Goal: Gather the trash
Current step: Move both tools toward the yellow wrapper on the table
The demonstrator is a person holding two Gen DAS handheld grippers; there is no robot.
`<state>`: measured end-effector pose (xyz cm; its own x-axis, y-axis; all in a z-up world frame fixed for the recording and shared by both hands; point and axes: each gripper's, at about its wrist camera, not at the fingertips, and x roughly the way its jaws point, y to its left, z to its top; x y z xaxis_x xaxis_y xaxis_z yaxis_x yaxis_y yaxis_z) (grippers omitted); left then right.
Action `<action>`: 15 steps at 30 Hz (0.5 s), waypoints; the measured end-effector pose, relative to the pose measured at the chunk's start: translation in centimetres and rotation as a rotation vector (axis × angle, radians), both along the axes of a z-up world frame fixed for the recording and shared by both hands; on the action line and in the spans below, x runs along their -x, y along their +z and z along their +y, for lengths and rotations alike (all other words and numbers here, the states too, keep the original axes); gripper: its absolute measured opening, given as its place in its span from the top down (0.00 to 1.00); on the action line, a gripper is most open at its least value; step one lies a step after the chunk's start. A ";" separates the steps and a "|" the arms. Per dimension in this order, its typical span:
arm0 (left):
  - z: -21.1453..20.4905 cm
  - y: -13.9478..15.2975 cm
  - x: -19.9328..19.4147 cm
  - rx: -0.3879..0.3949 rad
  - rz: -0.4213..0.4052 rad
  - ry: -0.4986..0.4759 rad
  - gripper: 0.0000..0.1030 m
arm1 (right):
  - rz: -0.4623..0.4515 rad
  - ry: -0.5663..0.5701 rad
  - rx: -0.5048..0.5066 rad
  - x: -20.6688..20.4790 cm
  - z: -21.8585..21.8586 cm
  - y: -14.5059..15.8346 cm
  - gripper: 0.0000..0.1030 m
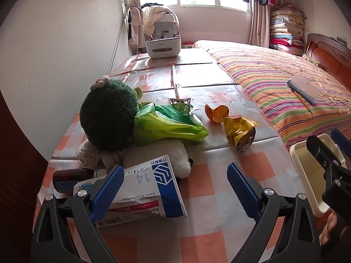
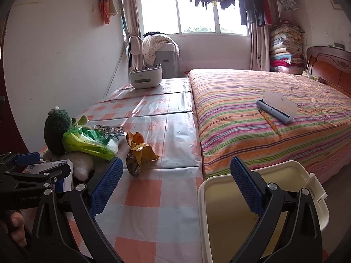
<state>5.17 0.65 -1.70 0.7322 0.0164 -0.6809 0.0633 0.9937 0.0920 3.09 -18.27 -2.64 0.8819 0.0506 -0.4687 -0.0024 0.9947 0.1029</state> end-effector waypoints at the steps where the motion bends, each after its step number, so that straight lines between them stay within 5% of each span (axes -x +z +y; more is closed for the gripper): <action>1: 0.0 0.0 0.0 0.001 0.001 0.000 0.10 | -0.001 0.000 0.001 0.0 0.0 0.0 0.06; 15: -0.1 -0.1 0.0 -0.001 0.001 -0.002 0.10 | 0.001 -0.010 0.016 -0.3 0.1 -0.1 0.06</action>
<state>5.16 0.52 -1.79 0.7313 0.0157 -0.6819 0.0655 0.9935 0.0932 3.36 -18.16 -2.75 0.8820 0.0343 -0.4700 0.0078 0.9961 0.0874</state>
